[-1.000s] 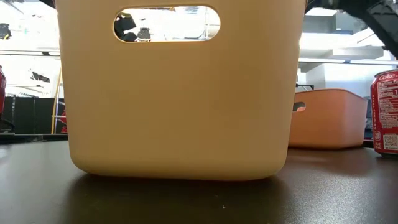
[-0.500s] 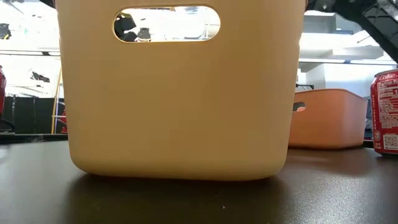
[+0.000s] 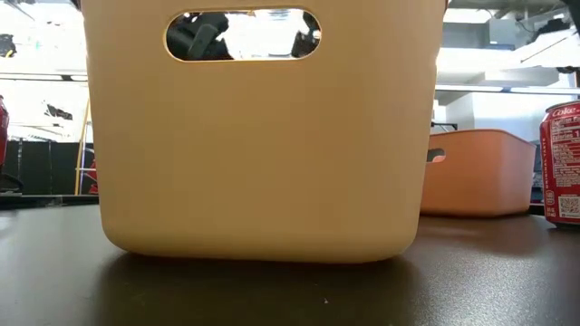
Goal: Sort soda cans
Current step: Put the blue soda can into the blue bin, then move the yellow bin to right the blue bin
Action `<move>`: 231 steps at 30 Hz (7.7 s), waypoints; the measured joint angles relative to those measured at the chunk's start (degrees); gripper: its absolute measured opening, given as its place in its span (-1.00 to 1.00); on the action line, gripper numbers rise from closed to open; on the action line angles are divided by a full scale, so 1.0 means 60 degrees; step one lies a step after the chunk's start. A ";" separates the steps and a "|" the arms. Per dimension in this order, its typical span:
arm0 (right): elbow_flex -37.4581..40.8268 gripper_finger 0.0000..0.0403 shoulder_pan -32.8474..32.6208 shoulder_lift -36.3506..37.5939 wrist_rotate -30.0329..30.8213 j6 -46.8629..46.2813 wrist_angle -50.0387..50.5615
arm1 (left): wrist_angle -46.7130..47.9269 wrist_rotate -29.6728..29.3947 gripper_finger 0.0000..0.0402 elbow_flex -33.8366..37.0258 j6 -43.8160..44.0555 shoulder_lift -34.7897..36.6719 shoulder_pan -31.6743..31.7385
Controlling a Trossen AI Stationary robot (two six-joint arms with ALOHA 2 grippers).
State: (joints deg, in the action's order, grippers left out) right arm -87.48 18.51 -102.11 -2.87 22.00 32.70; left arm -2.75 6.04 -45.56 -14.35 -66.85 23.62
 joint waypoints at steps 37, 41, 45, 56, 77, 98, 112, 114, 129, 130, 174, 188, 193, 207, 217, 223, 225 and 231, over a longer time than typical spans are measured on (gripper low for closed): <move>0.0004 0.17 -0.0643 0.0100 0.0500 -0.0666 -0.0792 | -0.2156 0.0463 0.18 0.0000 0.0115 -0.1023 -0.0478; -0.0011 0.28 -0.0652 0.0100 0.0335 -0.0847 -0.0713 | -0.2080 0.0438 0.18 0.0018 0.0335 -0.0780 -0.0442; -0.0026 0.45 -0.0506 0.0293 -0.0143 -0.1459 -0.0788 | -0.2081 0.0505 0.18 0.0025 0.0738 -0.0375 -0.0243; 0.1240 0.83 0.0356 0.1942 -0.1537 -0.2710 -0.3099 | -0.2253 0.0047 0.18 0.0128 0.1053 0.0567 0.0080; 0.5708 0.95 0.0812 0.0774 -0.3211 -0.6310 -1.5656 | -0.7524 0.1055 0.17 0.4188 0.3689 0.3167 0.0967; 0.3993 0.45 0.0665 -0.0363 -0.4117 -0.6696 -1.4960 | -0.7478 0.1231 0.17 0.4204 0.3588 0.3155 0.0884; 0.3681 0.08 0.0815 0.0391 -0.4164 -0.6025 -1.2109 | -0.4834 0.0326 0.52 0.4091 0.1043 0.4081 0.0884; 0.3241 0.11 0.0832 0.0759 -0.3879 -0.5225 -1.0336 | -0.3339 -0.0544 0.54 0.3840 0.0480 0.4601 0.0884; -0.2578 0.10 0.0705 -0.1220 -0.1640 -0.1971 -0.0781 | -0.0275 -0.3587 0.56 0.3246 0.0226 0.5851 0.0895; -0.2939 0.10 0.0695 -0.1514 -0.1493 -0.1846 -0.0334 | -0.0278 -0.3607 0.56 0.3246 0.0226 0.5837 0.0895; -0.7858 0.47 -0.0501 -0.5842 0.2280 0.1462 0.2934 | -0.0316 -0.4105 0.56 0.3246 0.0281 0.5833 0.0899; -0.7858 0.54 -0.0166 -0.5776 0.2248 0.1036 0.2055 | -0.0257 -0.4105 0.56 0.3246 0.0262 0.5833 0.0899; -0.7858 0.54 -0.0206 -0.5437 0.2189 0.0095 0.2872 | -0.0154 -0.4105 0.56 0.3246 0.0103 0.5832 0.0899; -0.7065 0.35 0.0248 -0.5368 0.1953 -0.1370 0.3283 | 0.0343 -0.4691 0.56 0.3246 0.0072 0.5839 0.0910; -0.6142 -0.06 0.0332 -0.5368 0.0711 -0.1337 0.1537 | 0.0361 -0.4881 0.56 0.3246 -0.0003 0.5840 0.0910; -0.5516 -0.15 0.0337 -0.5393 0.0436 -0.1157 0.0455 | 0.0344 -0.4881 0.56 0.3246 -0.0007 0.5840 0.0910; -0.5528 -0.15 0.0337 -0.5386 0.0281 -0.1155 0.0382 | 0.0343 -0.4877 0.56 0.3246 -0.0007 0.5840 0.0910; -0.5530 -0.13 0.0337 -0.5152 0.0252 -0.1185 0.1276 | 0.0343 -0.4877 0.56 0.3246 -0.0007 0.5840 0.0910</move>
State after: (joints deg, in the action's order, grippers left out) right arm -120.66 20.53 -133.02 -1.36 14.89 40.36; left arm -0.69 -23.22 -26.09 -14.39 -31.81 29.08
